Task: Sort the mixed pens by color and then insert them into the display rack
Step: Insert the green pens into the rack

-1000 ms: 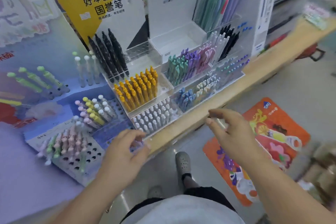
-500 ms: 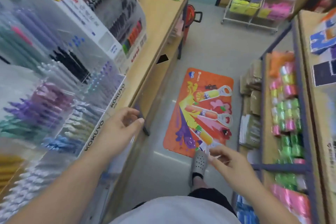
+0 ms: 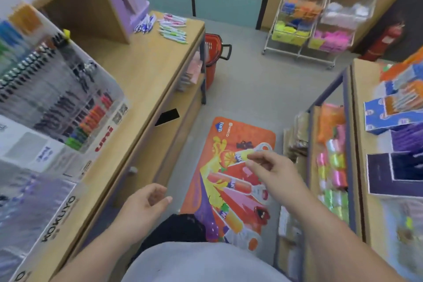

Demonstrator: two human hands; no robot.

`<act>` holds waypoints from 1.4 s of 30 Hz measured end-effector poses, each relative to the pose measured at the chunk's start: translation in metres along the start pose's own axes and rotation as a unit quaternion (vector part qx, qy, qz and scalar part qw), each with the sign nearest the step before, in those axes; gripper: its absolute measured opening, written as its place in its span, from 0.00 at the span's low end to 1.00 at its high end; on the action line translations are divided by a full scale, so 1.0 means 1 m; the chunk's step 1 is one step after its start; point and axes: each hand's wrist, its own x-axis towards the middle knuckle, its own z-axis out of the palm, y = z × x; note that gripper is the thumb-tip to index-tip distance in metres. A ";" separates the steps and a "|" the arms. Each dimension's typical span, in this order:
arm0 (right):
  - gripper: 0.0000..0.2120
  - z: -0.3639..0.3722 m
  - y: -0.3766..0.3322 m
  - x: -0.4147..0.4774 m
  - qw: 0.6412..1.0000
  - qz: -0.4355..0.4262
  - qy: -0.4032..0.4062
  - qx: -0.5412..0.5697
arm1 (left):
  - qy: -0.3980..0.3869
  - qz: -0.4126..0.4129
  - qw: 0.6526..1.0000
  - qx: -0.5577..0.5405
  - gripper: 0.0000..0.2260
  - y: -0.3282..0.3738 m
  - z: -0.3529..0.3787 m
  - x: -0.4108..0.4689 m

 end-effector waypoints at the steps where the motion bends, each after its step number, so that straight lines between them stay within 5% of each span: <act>1: 0.04 -0.007 -0.005 0.021 1.000 -0.008 0.004 0.001 | -0.003 -0.012 1.000 0.001 0.07 0.008 0.000 0.015; 13: 0.04 -0.057 -0.019 0.240 0.995 0.097 0.001 0.006 | -0.014 0.048 0.998 -0.042 0.05 0.183 -0.058 0.318; 19: 0.03 -0.067 -0.059 0.370 0.993 0.115 -0.013 0.006 | 0.061 0.088 0.987 -0.123 0.08 0.285 -0.138 0.442; 29: 0.05 -0.024 -0.135 0.653 0.981 0.036 -0.181 -0.057 | 0.128 -0.044 0.976 -0.168 0.03 0.272 -0.173 0.571; 35: 0.04 0.041 -0.218 0.824 0.915 -0.075 -0.357 -0.171 | 0.205 -0.224 0.926 -0.225 0.03 0.267 -0.176 0.597; 42: 0.10 0.128 -0.286 0.908 0.811 -0.156 -0.504 -0.251 | 0.303 -0.348 0.825 -0.325 0.03 0.291 -0.160 0.609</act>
